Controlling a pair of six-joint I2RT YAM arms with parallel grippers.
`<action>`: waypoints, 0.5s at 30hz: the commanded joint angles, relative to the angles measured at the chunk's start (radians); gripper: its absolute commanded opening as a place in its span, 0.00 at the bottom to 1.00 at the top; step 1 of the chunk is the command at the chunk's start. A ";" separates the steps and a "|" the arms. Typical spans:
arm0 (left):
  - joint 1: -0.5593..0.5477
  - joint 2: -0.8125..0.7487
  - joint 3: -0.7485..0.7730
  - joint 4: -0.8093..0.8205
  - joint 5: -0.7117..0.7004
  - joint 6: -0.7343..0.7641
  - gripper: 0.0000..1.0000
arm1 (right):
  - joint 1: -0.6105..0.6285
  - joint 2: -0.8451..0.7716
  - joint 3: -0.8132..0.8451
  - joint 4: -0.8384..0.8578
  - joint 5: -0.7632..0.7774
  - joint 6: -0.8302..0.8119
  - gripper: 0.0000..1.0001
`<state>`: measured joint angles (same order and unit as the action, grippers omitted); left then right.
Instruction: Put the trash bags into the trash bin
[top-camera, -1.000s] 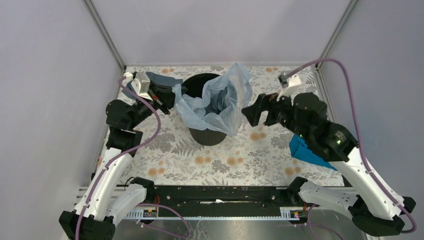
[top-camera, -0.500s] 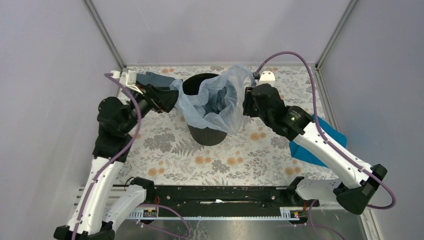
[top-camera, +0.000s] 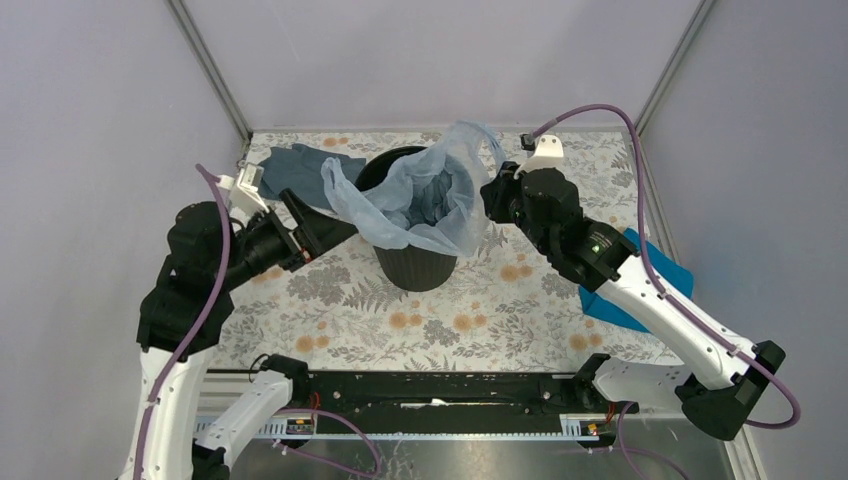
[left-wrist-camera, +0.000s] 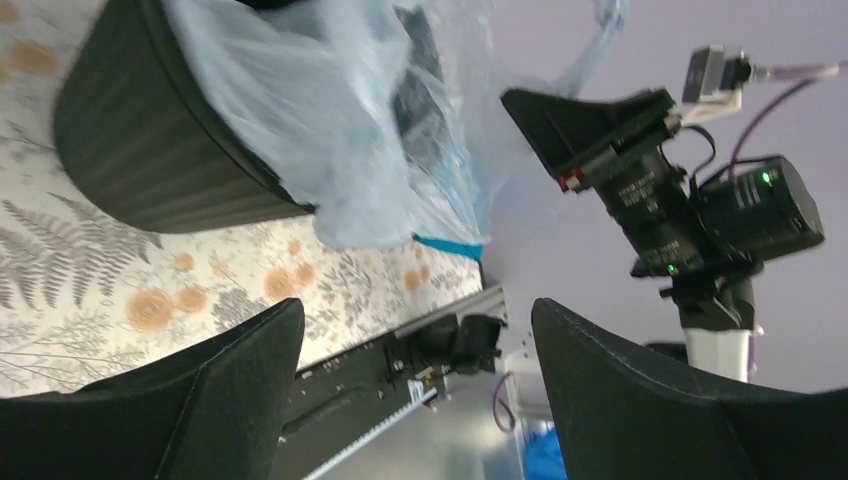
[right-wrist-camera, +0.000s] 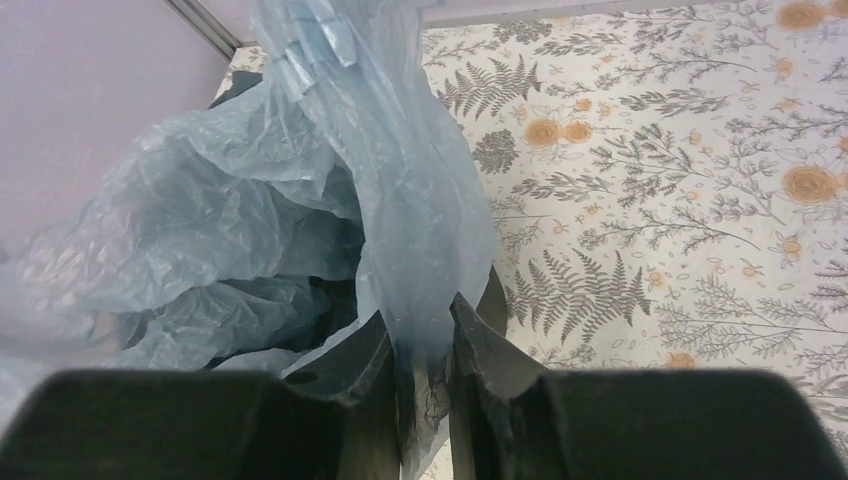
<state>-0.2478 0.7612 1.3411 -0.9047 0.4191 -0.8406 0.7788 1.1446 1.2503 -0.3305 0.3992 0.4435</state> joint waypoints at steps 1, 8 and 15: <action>0.001 0.016 -0.051 0.099 0.189 -0.051 0.88 | 0.004 -0.032 -0.018 0.081 -0.037 0.022 0.25; -0.036 0.098 -0.168 0.231 0.065 -0.010 0.92 | 0.005 -0.051 -0.034 0.083 -0.054 0.028 0.25; -0.035 0.114 -0.135 0.226 -0.104 0.017 0.84 | 0.004 -0.071 -0.055 0.081 -0.057 0.032 0.22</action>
<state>-0.2813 0.8936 1.1664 -0.7464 0.4133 -0.8444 0.7788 1.1030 1.2026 -0.2928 0.3473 0.4618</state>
